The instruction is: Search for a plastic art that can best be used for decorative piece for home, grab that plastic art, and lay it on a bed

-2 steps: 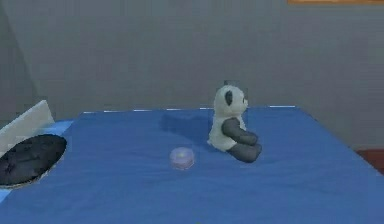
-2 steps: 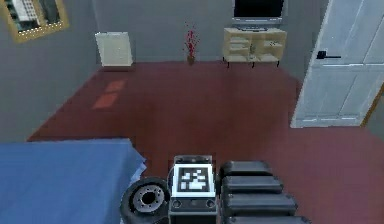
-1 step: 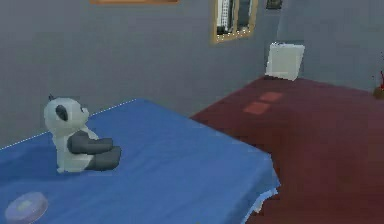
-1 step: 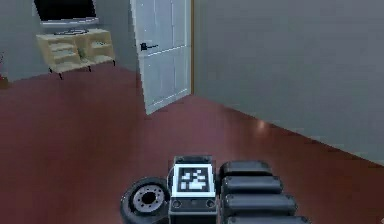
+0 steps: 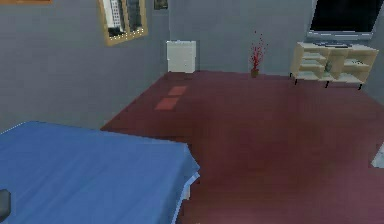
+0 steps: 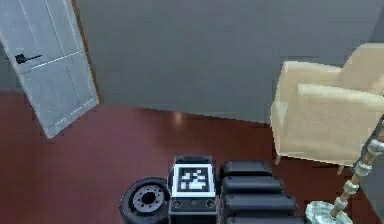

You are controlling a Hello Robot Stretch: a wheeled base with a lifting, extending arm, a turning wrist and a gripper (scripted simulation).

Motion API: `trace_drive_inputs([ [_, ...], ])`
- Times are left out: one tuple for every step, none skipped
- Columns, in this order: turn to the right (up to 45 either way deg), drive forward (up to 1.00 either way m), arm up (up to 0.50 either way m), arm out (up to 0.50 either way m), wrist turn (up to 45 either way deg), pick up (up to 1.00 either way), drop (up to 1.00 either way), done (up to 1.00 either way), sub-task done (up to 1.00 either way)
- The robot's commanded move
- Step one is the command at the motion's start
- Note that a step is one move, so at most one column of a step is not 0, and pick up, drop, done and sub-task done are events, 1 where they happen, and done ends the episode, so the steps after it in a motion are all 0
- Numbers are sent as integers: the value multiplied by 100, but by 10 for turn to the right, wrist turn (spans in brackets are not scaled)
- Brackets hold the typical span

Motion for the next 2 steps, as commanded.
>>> trace_drive_inputs([
  [0,5,0,0,0,0,0,0,0],
  [-450,0,0,0,0,0,0,0,0],
])
